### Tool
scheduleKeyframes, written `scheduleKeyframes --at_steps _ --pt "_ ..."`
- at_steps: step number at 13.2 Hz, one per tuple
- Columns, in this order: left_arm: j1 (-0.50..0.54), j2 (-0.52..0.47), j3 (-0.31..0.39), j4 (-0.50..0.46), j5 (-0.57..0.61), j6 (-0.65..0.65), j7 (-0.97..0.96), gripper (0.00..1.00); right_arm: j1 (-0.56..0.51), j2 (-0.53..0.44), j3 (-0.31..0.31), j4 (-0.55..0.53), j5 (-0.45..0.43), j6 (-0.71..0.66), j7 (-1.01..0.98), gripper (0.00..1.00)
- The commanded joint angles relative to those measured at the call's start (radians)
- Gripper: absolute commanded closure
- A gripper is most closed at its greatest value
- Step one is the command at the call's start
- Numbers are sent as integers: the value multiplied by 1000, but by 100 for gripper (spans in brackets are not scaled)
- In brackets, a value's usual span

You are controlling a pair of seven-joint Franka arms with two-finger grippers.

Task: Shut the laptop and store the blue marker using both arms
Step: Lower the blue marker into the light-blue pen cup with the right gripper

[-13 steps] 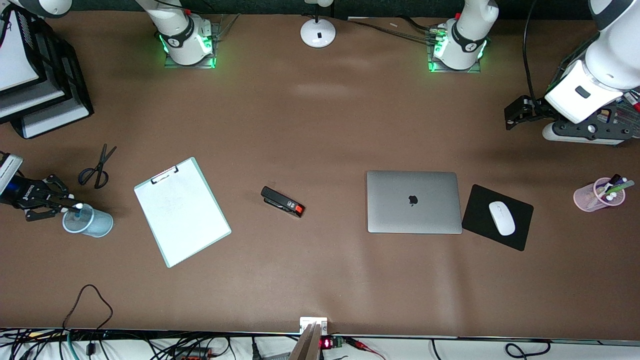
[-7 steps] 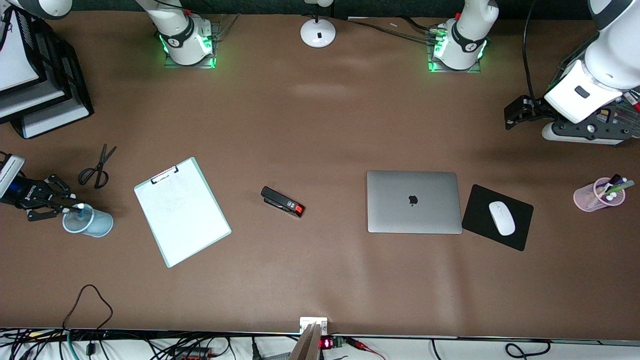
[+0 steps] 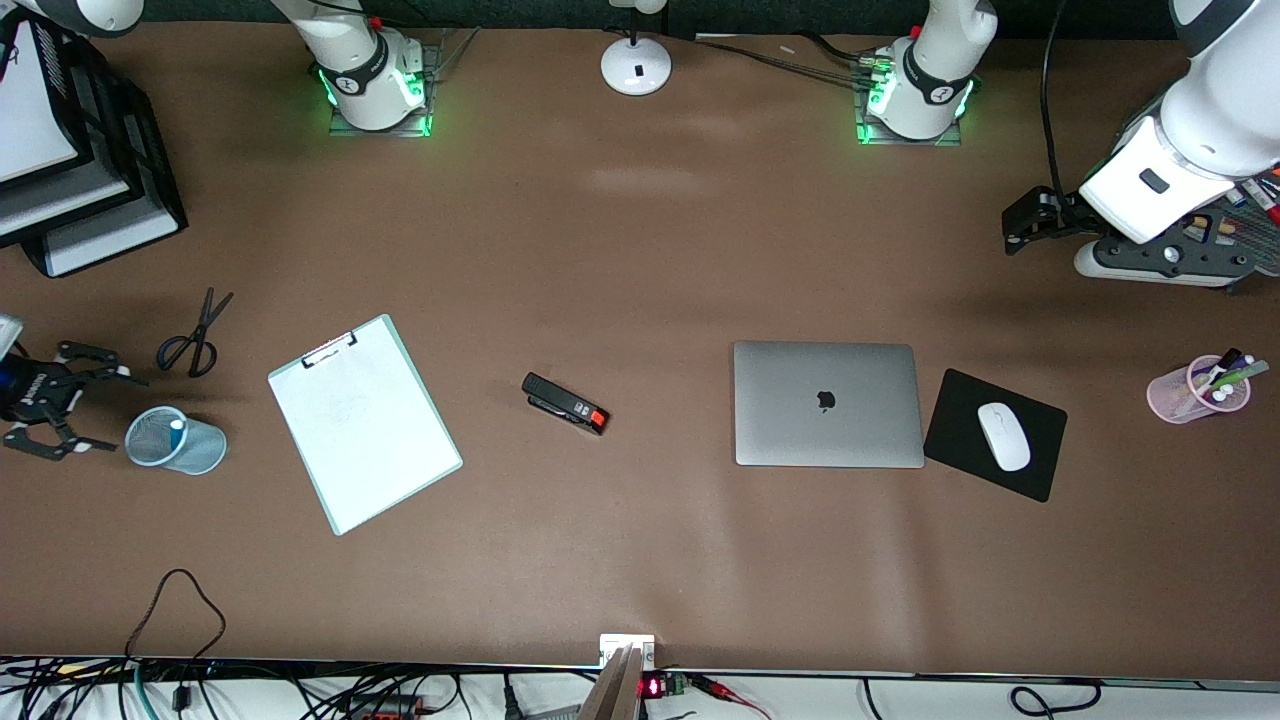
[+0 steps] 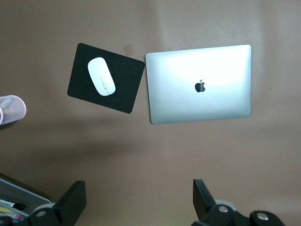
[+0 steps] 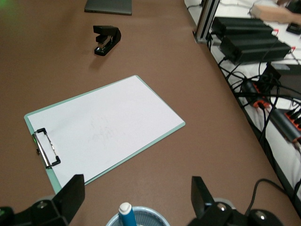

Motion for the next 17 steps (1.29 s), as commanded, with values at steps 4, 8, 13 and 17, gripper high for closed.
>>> scheduleKeyframes --at_steps 4,8,13,17 --pt "-1 15 -10 45 17 -28 9 0 125 -87 5 28 -198 -17 439 0" --pt "-1 15 -10 44 16 -29 9 0 227 -137 3 70 -378 -18 744 0" --pt "-1 15 -8 44 14 -29 9 0 372 -220 9 73 -569 -46 1136 0" --pt "-1 15 -8 44 14 -29 9 0 422 -231 8 100 -630 -144 1369 0"
